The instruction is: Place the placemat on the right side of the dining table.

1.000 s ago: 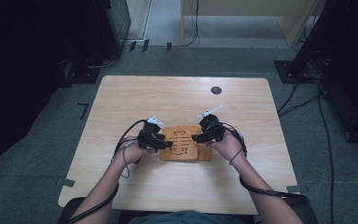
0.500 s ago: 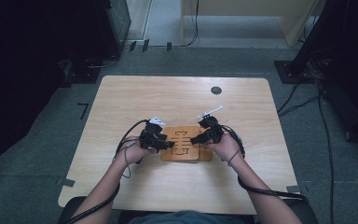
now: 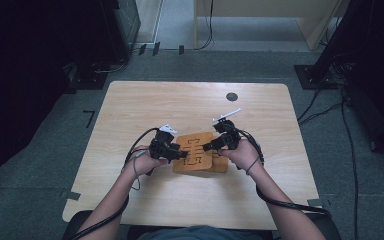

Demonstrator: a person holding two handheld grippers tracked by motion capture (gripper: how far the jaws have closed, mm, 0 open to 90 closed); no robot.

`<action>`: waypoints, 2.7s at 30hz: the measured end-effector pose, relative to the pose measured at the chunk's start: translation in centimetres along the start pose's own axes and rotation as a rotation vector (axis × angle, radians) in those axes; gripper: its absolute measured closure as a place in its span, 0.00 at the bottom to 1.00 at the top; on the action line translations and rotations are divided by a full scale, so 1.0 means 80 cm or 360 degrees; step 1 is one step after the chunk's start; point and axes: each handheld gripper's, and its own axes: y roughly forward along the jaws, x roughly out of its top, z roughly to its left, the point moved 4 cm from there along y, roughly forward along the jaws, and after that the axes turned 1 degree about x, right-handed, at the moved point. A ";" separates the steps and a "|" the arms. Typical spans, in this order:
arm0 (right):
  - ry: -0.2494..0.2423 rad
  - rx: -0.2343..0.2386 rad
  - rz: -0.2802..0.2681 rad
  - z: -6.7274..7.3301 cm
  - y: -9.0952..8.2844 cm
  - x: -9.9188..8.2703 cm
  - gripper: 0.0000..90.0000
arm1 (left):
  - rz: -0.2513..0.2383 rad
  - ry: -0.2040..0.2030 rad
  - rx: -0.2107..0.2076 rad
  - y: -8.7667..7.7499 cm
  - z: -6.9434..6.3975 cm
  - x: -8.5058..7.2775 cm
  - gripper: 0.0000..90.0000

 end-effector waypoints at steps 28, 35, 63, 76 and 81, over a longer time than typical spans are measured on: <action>-0.0096 -0.0009 0.0125 0.088 -0.045 0.034 0.59 | -0.0062 -0.0065 -0.0193 -0.015 -0.012 0.010 0.50; -0.0122 -0.0022 0.0236 0.085 -0.005 0.026 0.61 | -0.0029 -0.0053 -0.0196 -0.012 -0.012 0.007 0.49; -0.0270 -0.0117 0.0030 0.083 -0.034 0.039 0.97 | -0.0130 -0.0073 -0.0177 -0.045 0.009 0.010 0.48; -0.0291 -0.0448 -0.0093 0.046 -0.062 0.046 0.97 | -0.0082 -0.0049 -0.0141 -0.036 0.008 0.007 0.48; -0.0256 -0.0486 -0.0108 0.032 -0.071 0.047 0.97 | -0.0064 -0.0043 -0.0130 -0.032 0.008 0.005 0.48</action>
